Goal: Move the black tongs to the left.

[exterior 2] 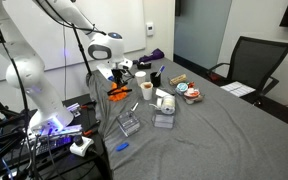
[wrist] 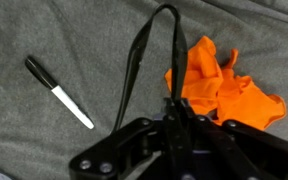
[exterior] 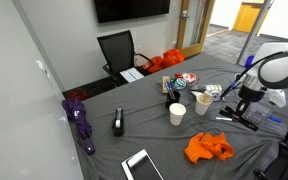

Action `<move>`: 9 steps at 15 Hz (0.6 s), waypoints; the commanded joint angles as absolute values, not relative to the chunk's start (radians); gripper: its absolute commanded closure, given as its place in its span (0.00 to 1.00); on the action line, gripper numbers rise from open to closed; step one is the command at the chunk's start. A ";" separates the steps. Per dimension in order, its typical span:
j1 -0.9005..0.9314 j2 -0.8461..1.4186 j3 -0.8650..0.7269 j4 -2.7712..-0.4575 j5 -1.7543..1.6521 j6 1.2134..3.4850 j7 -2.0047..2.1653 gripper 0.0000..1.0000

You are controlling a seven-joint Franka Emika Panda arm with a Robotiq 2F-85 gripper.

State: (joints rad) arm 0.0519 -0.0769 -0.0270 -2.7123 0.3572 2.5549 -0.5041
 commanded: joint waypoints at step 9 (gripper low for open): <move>0.133 -0.033 0.026 -2.727 0.558 2.673 -0.545 0.98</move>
